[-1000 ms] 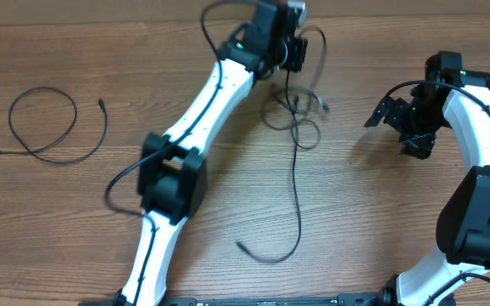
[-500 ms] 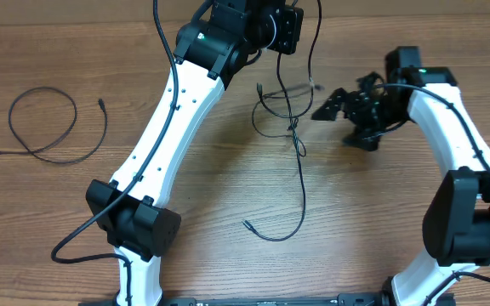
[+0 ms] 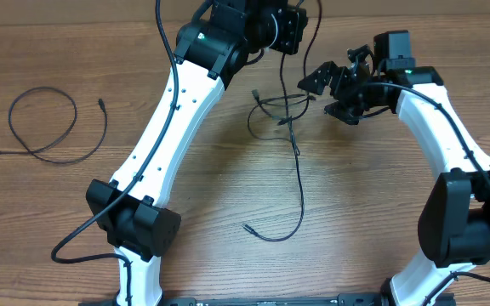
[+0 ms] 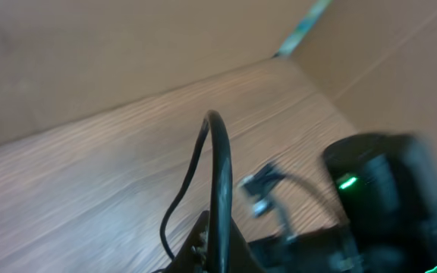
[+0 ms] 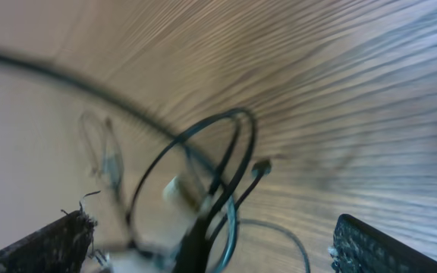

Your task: Untangle cables

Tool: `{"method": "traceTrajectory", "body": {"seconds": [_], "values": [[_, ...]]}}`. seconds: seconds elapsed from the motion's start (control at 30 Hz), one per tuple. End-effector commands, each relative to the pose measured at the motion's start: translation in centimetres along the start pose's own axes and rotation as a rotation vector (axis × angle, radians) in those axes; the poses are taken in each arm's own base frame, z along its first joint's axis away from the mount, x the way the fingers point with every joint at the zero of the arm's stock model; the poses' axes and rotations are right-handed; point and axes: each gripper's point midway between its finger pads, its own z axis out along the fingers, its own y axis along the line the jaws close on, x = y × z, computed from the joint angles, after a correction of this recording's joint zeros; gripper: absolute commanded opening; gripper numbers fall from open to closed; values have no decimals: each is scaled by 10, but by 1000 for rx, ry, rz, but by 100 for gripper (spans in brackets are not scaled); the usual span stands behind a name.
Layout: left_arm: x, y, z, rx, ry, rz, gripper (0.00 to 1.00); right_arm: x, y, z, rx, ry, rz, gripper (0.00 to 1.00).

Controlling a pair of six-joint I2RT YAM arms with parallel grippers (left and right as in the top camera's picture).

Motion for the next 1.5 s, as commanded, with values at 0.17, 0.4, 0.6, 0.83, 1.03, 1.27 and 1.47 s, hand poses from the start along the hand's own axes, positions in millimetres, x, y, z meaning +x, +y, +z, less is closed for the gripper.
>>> {"method": "traceTrajectory", "body": {"seconds": [0.17,0.4,0.6,0.83,1.03,1.27,1.47], "values": [[-61,-45,-87,102,-184,35,4,3,-42,15,416,-200,134,100],[-95,-3,-160,-8,-309,-8,4,13,-100,-20,692,-208,202,100],[-107,50,-198,-72,-366,-141,4,15,-157,-75,951,-232,284,100],[-92,76,-206,-125,-312,-162,5,9,-212,-129,1039,-253,476,100],[-79,96,-206,-247,-273,-142,4,10,-251,-163,998,-226,628,100],[-79,129,-219,-469,-271,-14,4,10,-260,-167,883,-193,707,100],[-85,171,-253,-772,-331,-35,4,10,-261,-167,894,-176,661,100]]}}
